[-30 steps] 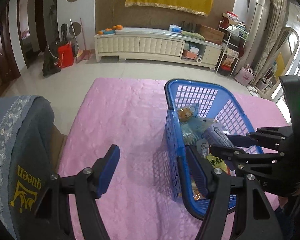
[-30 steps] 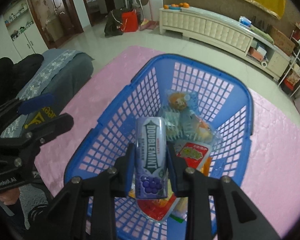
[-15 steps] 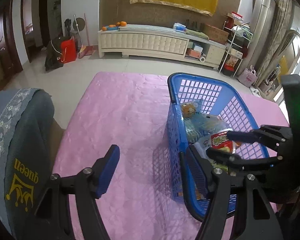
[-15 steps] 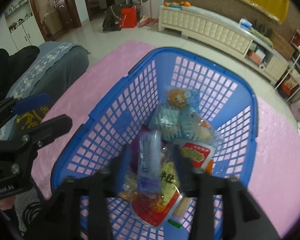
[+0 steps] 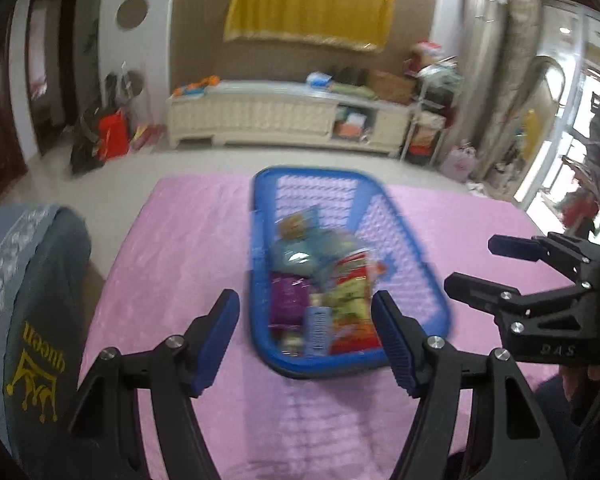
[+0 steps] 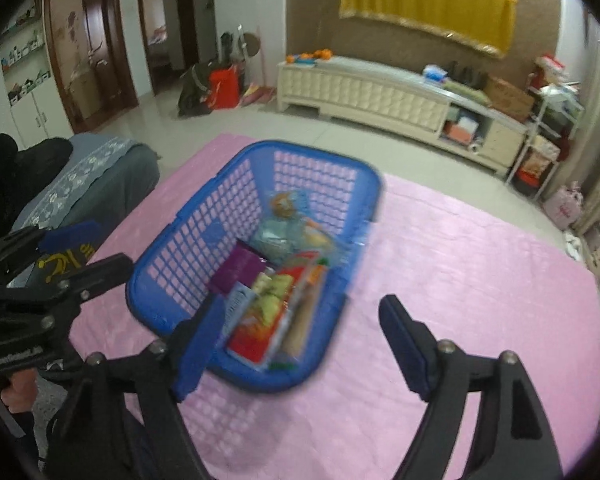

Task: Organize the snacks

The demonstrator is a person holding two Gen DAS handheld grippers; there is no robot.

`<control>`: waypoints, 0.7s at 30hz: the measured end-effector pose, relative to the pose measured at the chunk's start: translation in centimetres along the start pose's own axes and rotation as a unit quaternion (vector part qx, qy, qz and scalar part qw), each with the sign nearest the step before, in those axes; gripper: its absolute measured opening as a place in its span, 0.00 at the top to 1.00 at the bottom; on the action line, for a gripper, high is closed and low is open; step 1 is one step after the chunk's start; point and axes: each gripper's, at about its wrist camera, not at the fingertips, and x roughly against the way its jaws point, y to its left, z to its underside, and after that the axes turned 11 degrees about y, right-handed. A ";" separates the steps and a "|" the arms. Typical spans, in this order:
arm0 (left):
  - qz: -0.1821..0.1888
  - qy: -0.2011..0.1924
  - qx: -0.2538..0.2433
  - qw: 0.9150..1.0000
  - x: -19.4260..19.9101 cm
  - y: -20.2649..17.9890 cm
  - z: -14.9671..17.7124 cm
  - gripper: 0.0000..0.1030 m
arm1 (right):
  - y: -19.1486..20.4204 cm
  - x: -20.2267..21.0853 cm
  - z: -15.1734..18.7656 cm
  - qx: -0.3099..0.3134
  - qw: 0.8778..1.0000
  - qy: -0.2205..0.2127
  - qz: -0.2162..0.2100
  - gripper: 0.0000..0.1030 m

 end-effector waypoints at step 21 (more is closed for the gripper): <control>-0.010 -0.104 -0.040 0.994 10.7 -11.8 3.4 0.00 | -6.1 14.6 9.8 -0.113 0.986 -0.118 0.046 0.00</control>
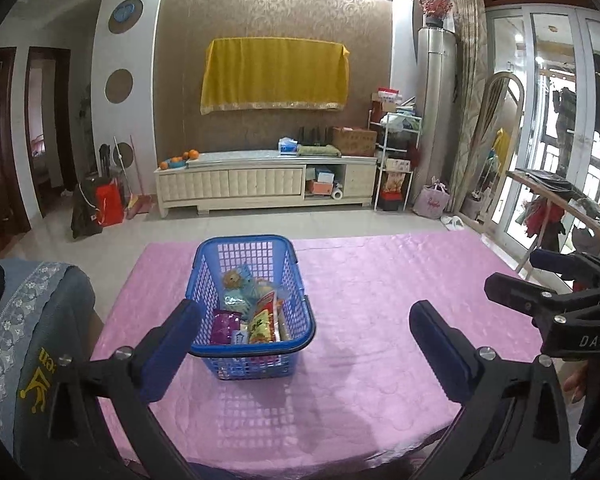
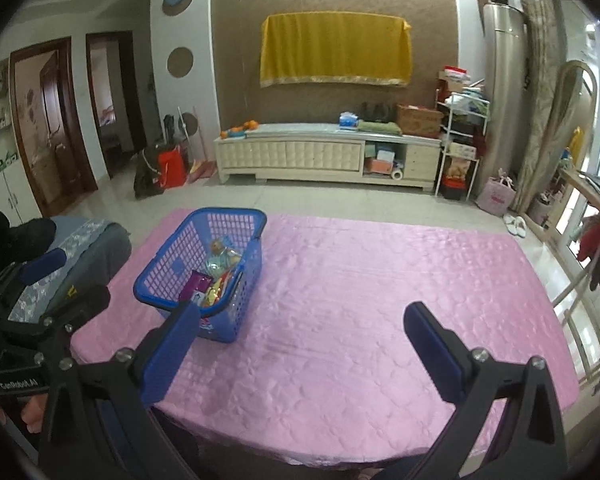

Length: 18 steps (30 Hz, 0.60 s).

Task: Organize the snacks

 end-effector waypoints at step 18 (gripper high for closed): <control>0.010 -0.030 -0.018 0.999 3.7 -2.1 0.0 0.00 | 0.4 5.0 2.0 0.001 0.998 -0.064 -0.011 0.00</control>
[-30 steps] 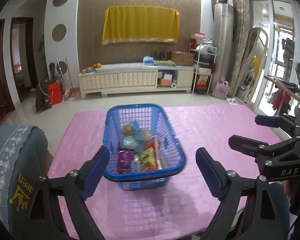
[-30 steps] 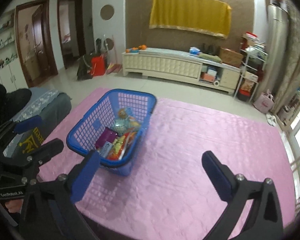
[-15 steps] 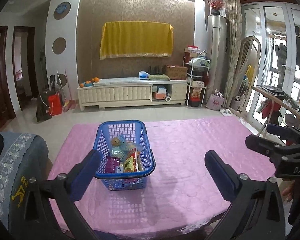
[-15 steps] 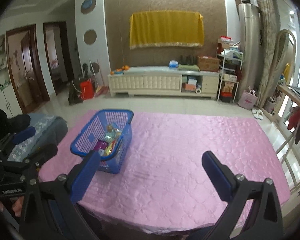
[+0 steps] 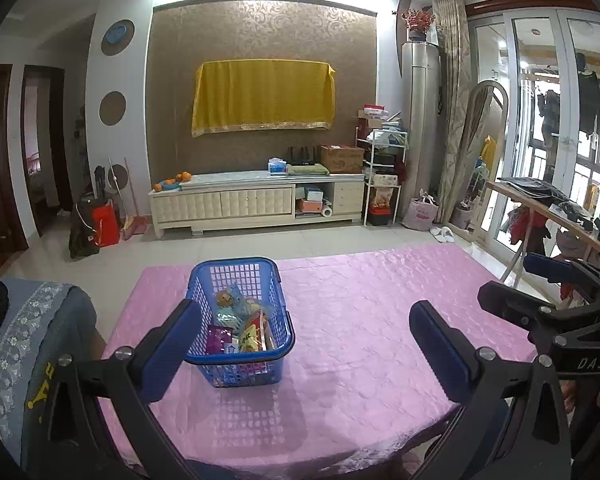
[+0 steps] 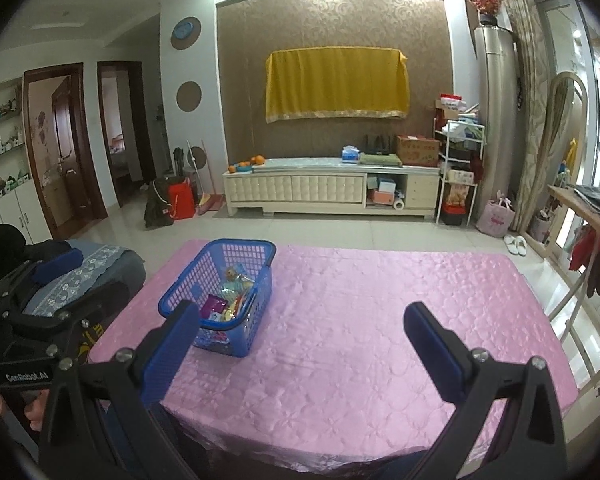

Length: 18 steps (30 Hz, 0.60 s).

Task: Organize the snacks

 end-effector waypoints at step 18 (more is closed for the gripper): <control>-0.002 -0.008 0.001 1.000 0.7 -0.1 0.5 0.00 | 1.0 0.7 0.7 0.005 1.000 0.001 -0.003 0.00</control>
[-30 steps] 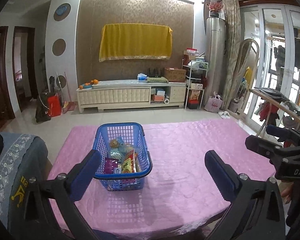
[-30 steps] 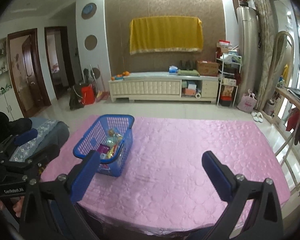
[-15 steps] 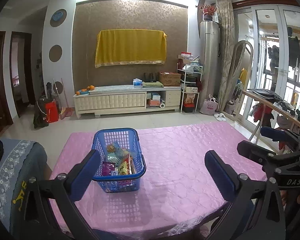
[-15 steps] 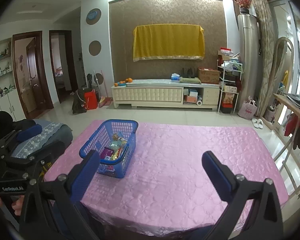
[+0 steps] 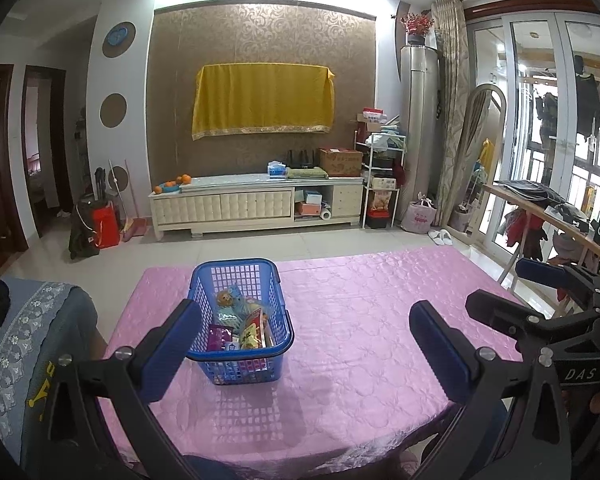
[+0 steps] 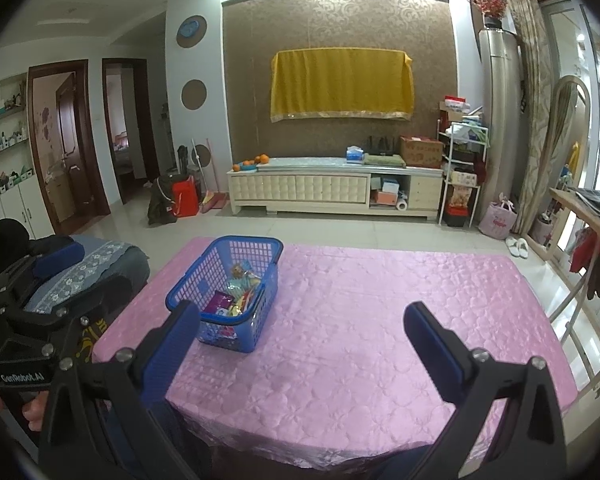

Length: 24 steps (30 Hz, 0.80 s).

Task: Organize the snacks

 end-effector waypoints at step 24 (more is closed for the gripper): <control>0.004 0.008 -0.004 1.000 0.4 -0.3 0.2 0.00 | 0.3 0.2 0.2 0.002 1.000 0.004 -0.002 0.00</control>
